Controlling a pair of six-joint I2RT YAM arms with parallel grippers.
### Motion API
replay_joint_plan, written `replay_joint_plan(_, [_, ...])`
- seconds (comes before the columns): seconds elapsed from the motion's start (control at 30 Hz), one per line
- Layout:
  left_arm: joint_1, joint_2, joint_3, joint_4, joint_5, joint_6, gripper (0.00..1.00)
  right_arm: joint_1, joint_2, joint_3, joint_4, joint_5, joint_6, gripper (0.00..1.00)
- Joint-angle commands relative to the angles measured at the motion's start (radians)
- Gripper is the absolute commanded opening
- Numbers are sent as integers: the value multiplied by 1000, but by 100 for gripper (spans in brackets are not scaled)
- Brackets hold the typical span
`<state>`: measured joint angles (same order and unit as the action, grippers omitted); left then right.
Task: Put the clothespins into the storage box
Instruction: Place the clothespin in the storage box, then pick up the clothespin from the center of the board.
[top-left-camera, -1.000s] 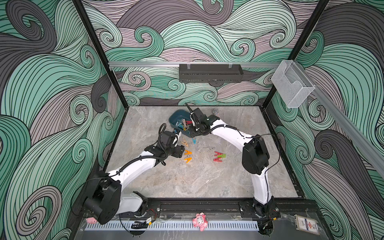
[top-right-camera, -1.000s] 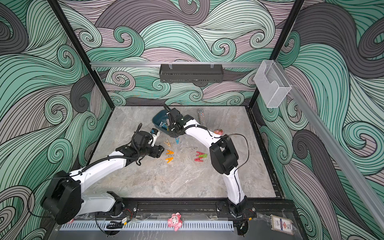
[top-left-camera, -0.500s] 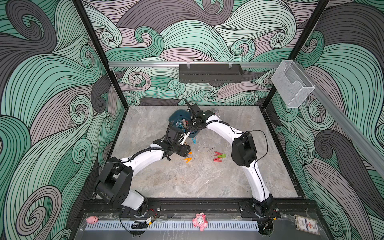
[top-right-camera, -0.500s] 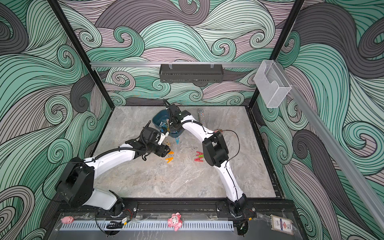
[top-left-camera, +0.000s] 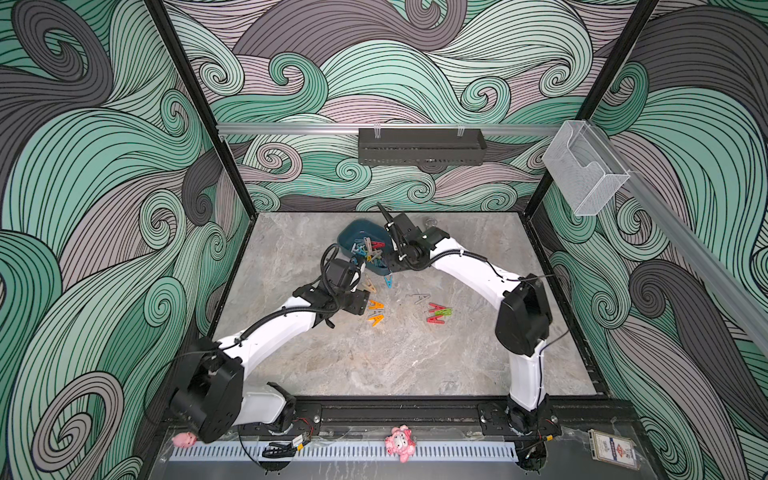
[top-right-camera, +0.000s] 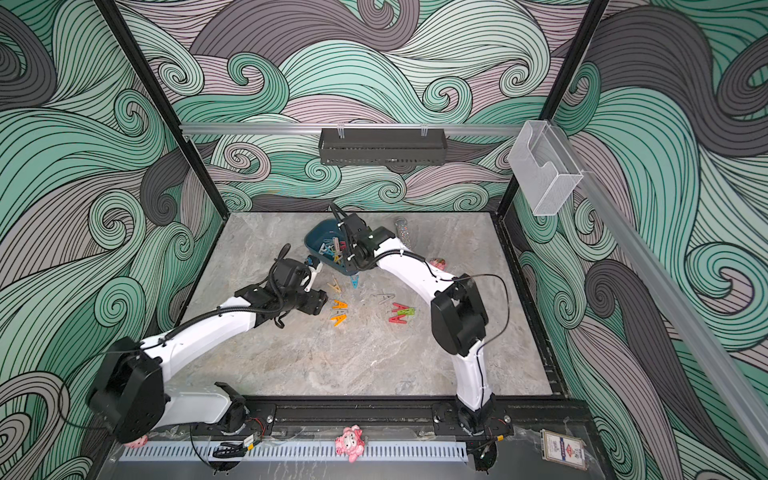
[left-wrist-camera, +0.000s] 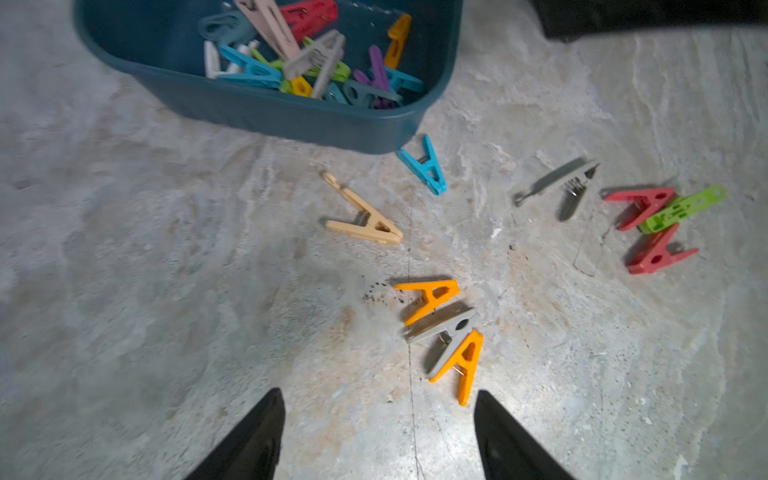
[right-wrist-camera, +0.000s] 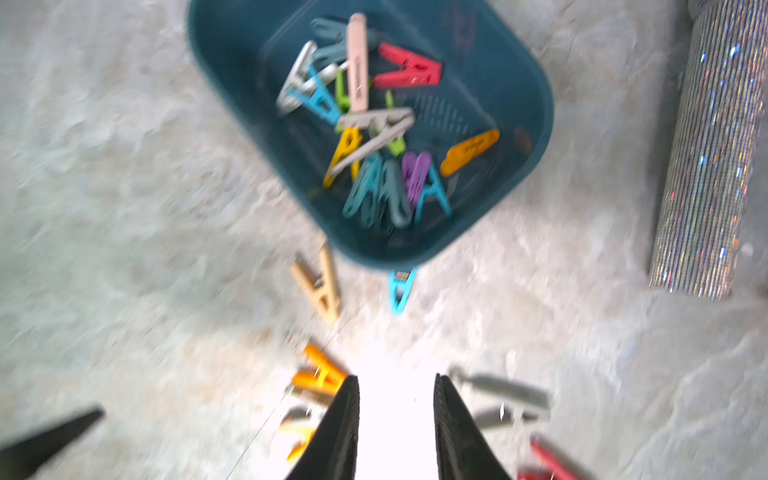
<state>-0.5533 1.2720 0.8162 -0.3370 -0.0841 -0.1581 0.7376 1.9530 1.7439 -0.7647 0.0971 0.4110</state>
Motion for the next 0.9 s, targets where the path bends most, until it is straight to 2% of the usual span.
replay_joint_plan(0.0, [-4, -84, -64, -46, -92, -106, 74, 65, -51, -119, 40, 7, 74, 33])
replay_joint_plan(0.17, [-4, -172, -144, -96, -93, -187, 74, 162, -89, -233, 70, 5, 128, 34])
replay_joint_plan(0.27, [-4, -185, -147, -224, -187, -356, 74, 204, -74, -271, 79, -13, 153, 35])
replay_joint_plan(0.43, [-4, -239, -198, -252, -200, -453, 74, 256, -28, -296, 84, -20, 205, 37])
replay_joint_plan(0.67, [-4, -316, -280, -128, -148, -399, 74, 261, 58, -275, 103, 0, 395, 46])
replay_joint_plan(0.87, [-5, -297, -264, -142, -153, -375, 74, 268, 111, -255, 120, 23, 472, 44])
